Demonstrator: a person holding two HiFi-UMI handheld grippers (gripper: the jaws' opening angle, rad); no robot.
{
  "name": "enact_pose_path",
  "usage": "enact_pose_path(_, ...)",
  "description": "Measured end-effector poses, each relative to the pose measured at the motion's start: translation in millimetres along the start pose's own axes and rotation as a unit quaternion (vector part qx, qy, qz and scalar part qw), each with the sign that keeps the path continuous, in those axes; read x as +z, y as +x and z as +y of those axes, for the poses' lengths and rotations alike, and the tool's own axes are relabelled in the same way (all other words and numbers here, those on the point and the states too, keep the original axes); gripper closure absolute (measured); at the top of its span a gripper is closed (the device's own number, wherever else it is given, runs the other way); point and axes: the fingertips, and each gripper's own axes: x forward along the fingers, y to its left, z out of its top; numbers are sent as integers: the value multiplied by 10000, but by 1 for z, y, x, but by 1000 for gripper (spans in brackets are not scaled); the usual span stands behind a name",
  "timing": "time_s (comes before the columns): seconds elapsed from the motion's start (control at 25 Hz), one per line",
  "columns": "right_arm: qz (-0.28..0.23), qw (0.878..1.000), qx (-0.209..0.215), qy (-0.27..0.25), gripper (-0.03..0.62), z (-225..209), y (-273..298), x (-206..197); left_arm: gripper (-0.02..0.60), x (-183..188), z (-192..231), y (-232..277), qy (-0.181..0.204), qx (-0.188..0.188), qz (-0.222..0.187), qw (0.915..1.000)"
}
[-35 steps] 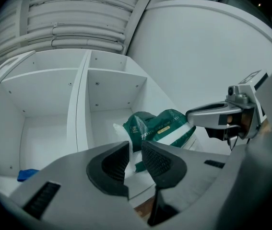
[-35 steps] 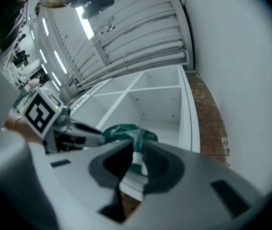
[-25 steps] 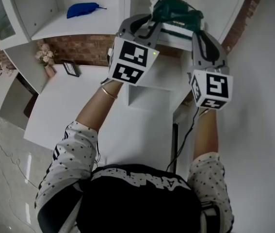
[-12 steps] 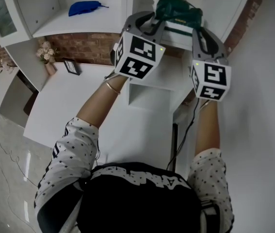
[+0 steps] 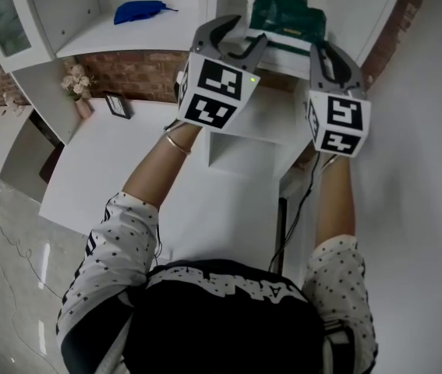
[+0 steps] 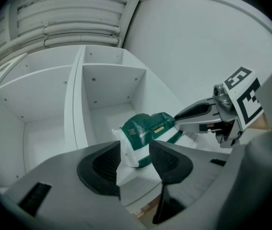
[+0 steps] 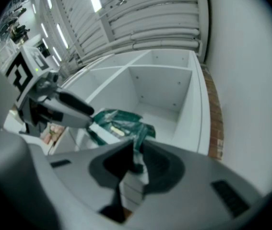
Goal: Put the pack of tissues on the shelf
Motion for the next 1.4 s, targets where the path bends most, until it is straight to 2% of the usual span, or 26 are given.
enact_pose_path(0.12, 63, 10000, -31, -17, 516, 0, 1, -1, 375, -3, -5, -4, 79, -43, 93, 9999)
enact_pose_path(0.24, 106, 9999, -51, -61, 516, 0, 1, -1, 447, -2, -9, -4, 90, -109, 125, 9998)
enact_pose_path(0.32, 142, 9998, -68, -73, 516, 0, 1, -2, 472, -3, -10, -2, 127, -125, 159, 9997)
enact_pose_path(0.6, 90, 9999, -94, 24, 516, 0, -3, -2, 472, -8, -10, 1, 135, -156, 241, 9995)
enact_pose_path(0.92, -471, 9981, -213, 333, 516, 0, -26, 20, 472, 2, 4, -28, -169, -4, -45, 9998)
enact_pose_path(1.04, -415, 9982, -65, 426, 519, 6, -37, 22, 481, 6, 5, -45, -290, -50, -169, 9994)
enact_pose_path(1.2, -484, 9962, 269, 665, 549, 22, -61, 20, 517, 10, -6, -73, -364, -324, -316, 9983)
enact_pose_path(1.4, -548, 9897, 818, 1037, 557, 53, -91, 12, 545, 8, -24, -101, -213, -594, -509, 9967)
